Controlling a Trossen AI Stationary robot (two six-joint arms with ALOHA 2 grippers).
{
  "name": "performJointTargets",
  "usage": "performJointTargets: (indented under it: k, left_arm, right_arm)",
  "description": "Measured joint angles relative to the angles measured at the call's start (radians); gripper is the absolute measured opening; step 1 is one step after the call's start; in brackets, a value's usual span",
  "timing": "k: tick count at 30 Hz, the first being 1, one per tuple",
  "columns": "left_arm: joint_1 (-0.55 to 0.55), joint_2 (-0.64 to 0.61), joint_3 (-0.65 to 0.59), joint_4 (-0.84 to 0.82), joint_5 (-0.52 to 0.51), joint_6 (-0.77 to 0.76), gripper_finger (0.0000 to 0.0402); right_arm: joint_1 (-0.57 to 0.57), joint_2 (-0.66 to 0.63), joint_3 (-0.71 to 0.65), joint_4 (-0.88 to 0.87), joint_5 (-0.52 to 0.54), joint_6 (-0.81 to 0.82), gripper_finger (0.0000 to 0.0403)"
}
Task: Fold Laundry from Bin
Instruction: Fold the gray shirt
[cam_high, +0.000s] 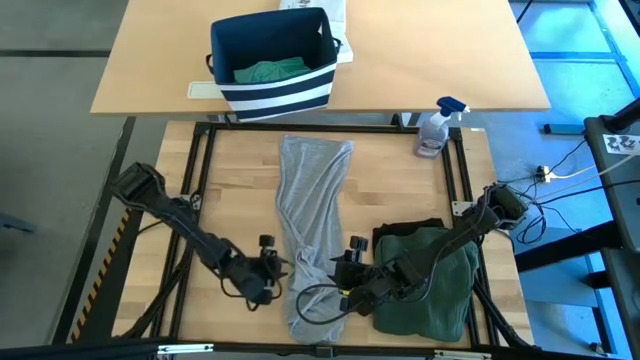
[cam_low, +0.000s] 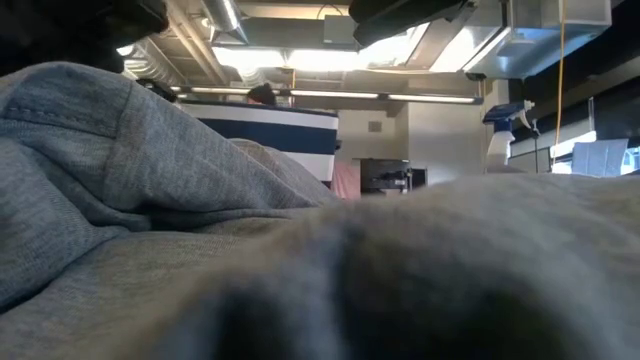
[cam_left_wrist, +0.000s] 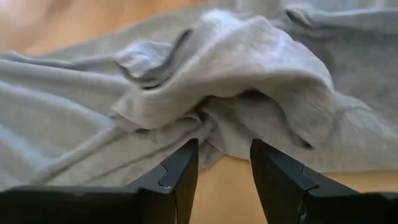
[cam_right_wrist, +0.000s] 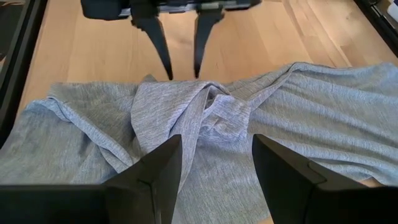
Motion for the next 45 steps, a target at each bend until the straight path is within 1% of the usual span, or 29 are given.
performJointTargets:
  k: [4, 7, 9, 12, 14, 17, 20, 22, 25, 29, 33, 39, 41, 45]
  left_arm:
    - [0.032, 0.021, 0.000, 0.000, 0.096, 0.001, 0.0132]
    - [0.042, 0.033, 0.000, 0.013, 0.131, 0.001, 0.0128]
    - [0.041, 0.033, 0.000, 0.052, 0.145, 0.009, 0.0127]
    - [0.040, 0.033, 0.000, 0.155, 0.149, 0.062, 0.0127]
    - [0.041, 0.033, 0.012, 0.192, 0.148, 0.096, 0.0126]
    - [0.041, 0.033, 0.055, 0.198, 0.145, 0.145, 0.0126]
    - [0.048, 0.033, 0.106, 0.197, 0.130, 0.227, 0.0126]
    - [0.061, 0.033, 0.138, 0.199, 0.113, 0.281, 0.0126]
    - [0.096, 0.033, 0.168, 0.199, 0.116, 0.338, 0.0126]
    - [0.143, 0.033, 0.177, 0.198, 0.142, 0.361, 0.0126]
    - [0.162, 0.033, 0.177, 0.241, 0.123, 0.416, 0.0126]
    - [0.225, 0.030, 0.177, 0.268, 0.101, 0.473, 0.0126]
    - [0.239, 0.028, 0.177, 0.296, 0.093, 0.515, 0.0126]
    - [0.297, 0.028, 0.177, 0.342, 0.122, 0.590, 0.0126]
  right_arm:
    - [0.000, 0.000, 0.000, 0.000, 0.000, 0.000, 0.0193]
    - [0.000, 0.000, 0.000, 0.000, 0.000, 0.000, 0.0193]
    - [0.000, 0.000, 0.000, 0.000, 0.000, 0.000, 0.0193]
    - [0.000, 0.000, 0.000, 0.000, 0.001, 0.000, 0.0193]
    - [-0.002, 0.000, 0.000, 0.001, 0.008, 0.000, 0.0193]
    - [-0.001, 0.000, 0.000, 0.001, 0.008, 0.001, 0.0193]
    - [-0.001, 0.000, 0.000, 0.001, 0.008, 0.001, 0.0193]
    - [0.000, 0.000, 0.000, 0.001, 0.008, 0.001, 0.0193]
    - [0.000, 0.000, 0.000, 0.002, 0.008, 0.002, 0.0193]
    - [0.000, 0.000, 0.000, 0.003, 0.008, 0.003, 0.0193]
    - [0.000, 0.000, 0.000, 0.002, 0.008, 0.003, 0.0193]
    - [0.000, 0.000, 0.000, 0.002, 0.008, 0.009, 0.0193]
    - [0.000, 0.000, 0.000, 0.002, 0.008, 0.009, 0.0193]
    - [0.000, -0.001, 0.000, 0.001, 0.009, 0.028, 0.0193]
